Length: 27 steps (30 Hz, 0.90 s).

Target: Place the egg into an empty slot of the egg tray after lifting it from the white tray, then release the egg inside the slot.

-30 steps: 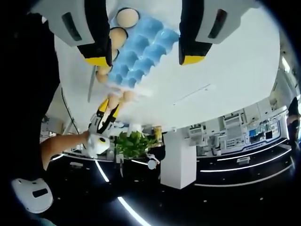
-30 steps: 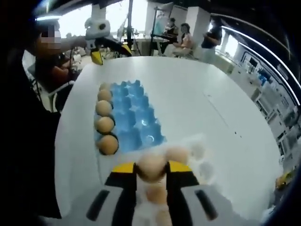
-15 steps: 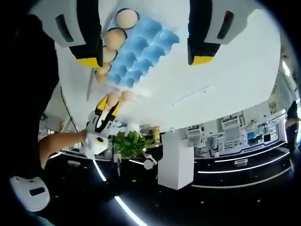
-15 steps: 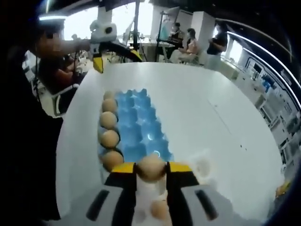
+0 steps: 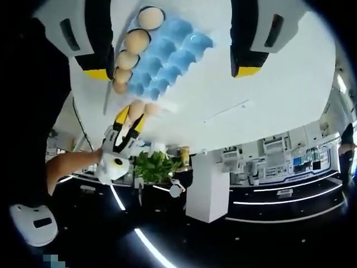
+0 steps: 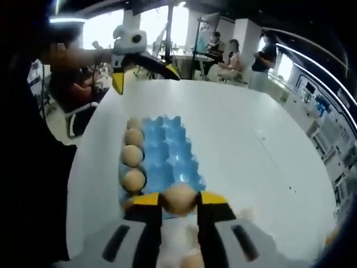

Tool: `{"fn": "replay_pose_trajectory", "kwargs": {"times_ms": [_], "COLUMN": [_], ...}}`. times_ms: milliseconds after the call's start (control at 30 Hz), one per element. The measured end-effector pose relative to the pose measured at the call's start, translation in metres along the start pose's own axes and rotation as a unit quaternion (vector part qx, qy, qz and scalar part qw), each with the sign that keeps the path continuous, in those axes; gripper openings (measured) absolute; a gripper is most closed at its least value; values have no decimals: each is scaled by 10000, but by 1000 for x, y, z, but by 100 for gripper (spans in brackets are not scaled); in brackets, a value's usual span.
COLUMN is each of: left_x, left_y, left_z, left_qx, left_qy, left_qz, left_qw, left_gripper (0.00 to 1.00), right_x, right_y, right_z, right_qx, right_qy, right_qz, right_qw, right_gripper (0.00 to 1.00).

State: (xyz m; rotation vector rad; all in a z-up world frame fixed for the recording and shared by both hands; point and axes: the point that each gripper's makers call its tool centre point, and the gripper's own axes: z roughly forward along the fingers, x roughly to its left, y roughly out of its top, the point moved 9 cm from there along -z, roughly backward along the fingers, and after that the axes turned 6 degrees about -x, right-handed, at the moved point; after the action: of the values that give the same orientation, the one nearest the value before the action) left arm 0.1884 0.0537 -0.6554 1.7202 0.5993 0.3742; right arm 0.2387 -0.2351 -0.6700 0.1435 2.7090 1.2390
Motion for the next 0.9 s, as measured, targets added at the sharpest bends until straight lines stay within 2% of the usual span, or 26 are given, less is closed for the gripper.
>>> {"fn": "replay_pose_trajectory", "kwargs": {"times_ms": [500, 900], "left_x": [2, 4], "left_y": [-4, -4], "left_z": [-4, -7], "left_qx": [24, -8], "left_qy": [-20, -42], "left_qz": [-68, -40], "left_qw": [10000, 10000], "left_gripper": [86, 84], "right_x": [17, 27], "right_y": [42, 65], "right_z": [56, 95], "right_qx": [-432, -538], "right_qy": [538, 859], "right_qz": [-276, -432], "right_qw": [9972, 9939], "right_gripper": [23, 23]}}
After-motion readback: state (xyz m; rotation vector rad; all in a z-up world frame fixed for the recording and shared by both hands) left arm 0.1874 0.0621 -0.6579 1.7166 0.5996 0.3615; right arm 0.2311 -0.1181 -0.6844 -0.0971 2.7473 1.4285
